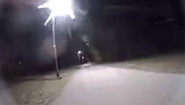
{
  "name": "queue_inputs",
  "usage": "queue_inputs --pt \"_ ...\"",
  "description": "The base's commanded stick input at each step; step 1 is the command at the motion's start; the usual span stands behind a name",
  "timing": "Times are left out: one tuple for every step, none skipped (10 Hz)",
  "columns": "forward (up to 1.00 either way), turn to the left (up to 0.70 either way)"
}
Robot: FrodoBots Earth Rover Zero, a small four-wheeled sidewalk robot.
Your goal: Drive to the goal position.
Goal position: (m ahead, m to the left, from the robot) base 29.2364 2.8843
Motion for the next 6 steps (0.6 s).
queue_inputs --pt "1.00 0.00" --pt "1.00 0.00" --pt "1.00 0.00" --pt "1.00 0.00" --pt "1.00 0.00" --pt "1.00 0.23"
